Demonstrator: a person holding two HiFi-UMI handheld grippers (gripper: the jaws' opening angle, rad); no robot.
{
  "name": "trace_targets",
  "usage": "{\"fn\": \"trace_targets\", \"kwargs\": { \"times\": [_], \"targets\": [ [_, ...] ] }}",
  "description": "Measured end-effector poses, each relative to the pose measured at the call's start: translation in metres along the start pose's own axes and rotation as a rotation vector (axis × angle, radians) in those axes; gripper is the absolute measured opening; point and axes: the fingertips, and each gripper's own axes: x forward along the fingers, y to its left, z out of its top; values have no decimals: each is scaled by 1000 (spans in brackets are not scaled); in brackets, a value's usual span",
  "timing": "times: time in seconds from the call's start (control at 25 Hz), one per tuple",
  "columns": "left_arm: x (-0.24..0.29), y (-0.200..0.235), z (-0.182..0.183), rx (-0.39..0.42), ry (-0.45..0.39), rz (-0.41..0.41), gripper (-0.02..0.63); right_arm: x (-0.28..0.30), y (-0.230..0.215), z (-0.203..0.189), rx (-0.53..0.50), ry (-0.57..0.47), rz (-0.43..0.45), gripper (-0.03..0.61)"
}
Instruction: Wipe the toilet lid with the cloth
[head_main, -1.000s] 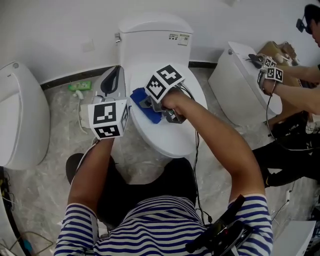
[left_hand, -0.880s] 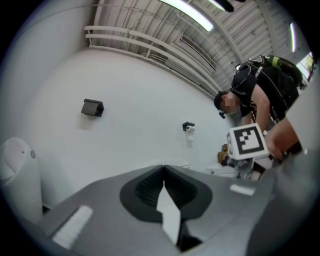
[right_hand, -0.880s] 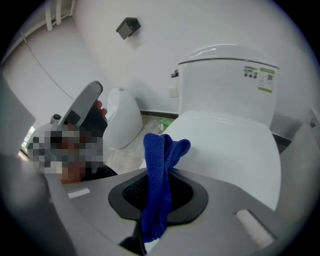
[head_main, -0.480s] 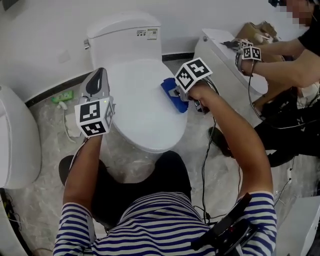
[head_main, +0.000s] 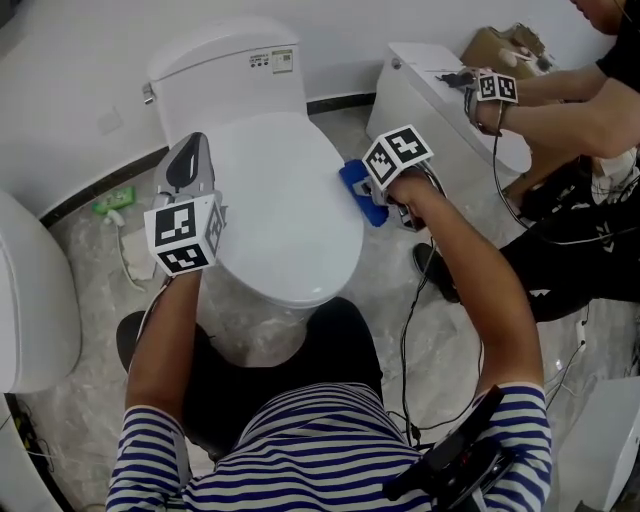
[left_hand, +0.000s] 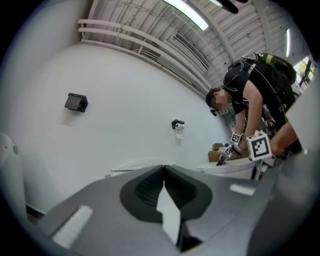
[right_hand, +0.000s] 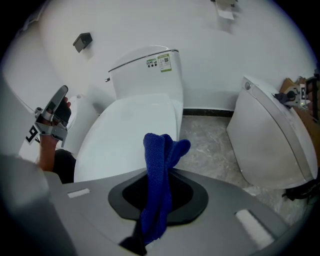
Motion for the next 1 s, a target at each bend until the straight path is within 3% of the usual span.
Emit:
{"fn": "trace_targets", "kwargs": {
  "times": [0.48,1.0],
  "targets": [
    [-3,2,7,-4,-11,8,5,4,23,-4,-28,0,24,60],
    [-15,17,12,0,-9,33,5,15,134,9,-153,12,164,60]
  ]
}}
